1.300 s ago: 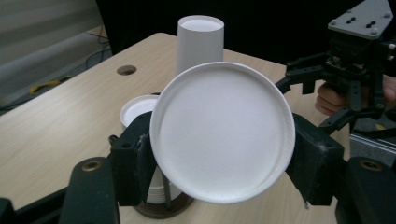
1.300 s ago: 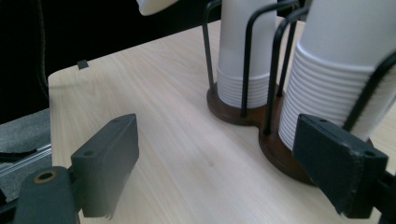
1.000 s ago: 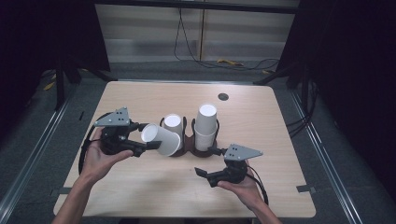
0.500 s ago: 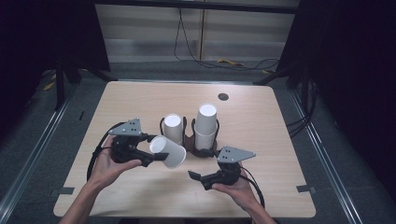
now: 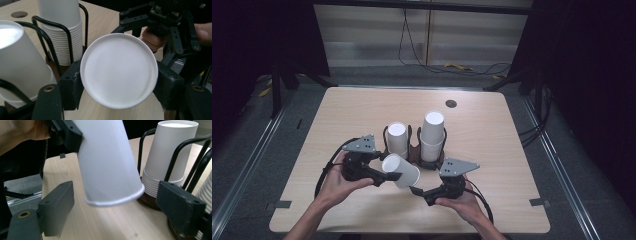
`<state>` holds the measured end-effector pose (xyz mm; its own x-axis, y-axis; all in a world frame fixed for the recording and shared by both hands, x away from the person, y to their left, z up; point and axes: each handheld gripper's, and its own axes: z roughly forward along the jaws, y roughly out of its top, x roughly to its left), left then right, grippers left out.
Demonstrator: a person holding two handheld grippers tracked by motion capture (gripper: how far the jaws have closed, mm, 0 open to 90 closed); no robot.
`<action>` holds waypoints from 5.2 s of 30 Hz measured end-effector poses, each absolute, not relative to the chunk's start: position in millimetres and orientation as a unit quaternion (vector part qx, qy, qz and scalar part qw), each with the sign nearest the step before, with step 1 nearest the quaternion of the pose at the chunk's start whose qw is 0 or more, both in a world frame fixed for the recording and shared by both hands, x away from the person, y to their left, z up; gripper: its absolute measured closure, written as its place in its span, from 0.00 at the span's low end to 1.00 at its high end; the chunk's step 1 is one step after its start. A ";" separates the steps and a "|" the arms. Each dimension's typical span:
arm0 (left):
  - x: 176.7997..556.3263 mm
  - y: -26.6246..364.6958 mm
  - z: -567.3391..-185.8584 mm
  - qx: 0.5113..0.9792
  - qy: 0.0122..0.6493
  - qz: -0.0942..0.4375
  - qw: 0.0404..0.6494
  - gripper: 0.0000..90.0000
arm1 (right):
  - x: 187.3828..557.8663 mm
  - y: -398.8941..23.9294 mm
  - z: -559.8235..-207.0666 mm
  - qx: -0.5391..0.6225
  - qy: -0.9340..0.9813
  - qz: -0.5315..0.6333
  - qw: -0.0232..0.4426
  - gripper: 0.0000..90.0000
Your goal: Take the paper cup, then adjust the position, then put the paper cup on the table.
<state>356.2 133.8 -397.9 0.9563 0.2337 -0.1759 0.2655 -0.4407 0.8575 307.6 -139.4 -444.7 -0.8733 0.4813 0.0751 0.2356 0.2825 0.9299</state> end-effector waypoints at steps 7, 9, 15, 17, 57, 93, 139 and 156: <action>351.7 121.2 -401.1 0.850 0.138 -0.035 0.508 0.37 | 306.4 -135.9 -446.8 0.212 0.798 0.554 0.107 0.18; 351.1 119.9 -400.5 0.850 0.139 -0.037 0.506 0.37 | 305.8 -133.8 -448.8 0.208 0.800 0.553 0.105 0.18; 350.9 117.8 -400.7 0.845 0.136 -0.048 0.516 0.37 | 305.6 -130.6 -452.1 0.199 0.803 0.552 0.103 0.18; 351.4 117.1 -401.2 0.840 0.137 -0.054 0.522 0.37 | 305.6 -130.1 -452.8 0.195 0.805 0.551 0.107 0.20; 354.1 127.2 -406.7 0.859 0.130 -0.029 0.495 0.21 | 310.0 -138.6 -449.2 0.211 0.844 0.486 0.078 0.30; 356.8 130.0 -412.8 0.857 0.110 -0.012 0.503 0.27 | 328.1 -138.0 -428.4 0.182 0.906 0.377 0.064 0.30; 358.8 107.3 -431.1 0.914 0.088 -0.068 0.390 0.25 | 325.9 -108.3 -429.1 0.127 0.957 0.255 0.062 0.32; 354.9 100.7 -434.3 0.922 0.062 -0.060 0.377 0.33 | 319.6 -97.1 -433.3 0.106 0.964 0.235 0.062 0.32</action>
<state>354.9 100.7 -434.3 0.9853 0.0686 -0.1563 0.1584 -0.7088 0.6874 319.6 -97.1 -433.3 -0.9699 0.2335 -0.0696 0.1753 0.8668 0.4668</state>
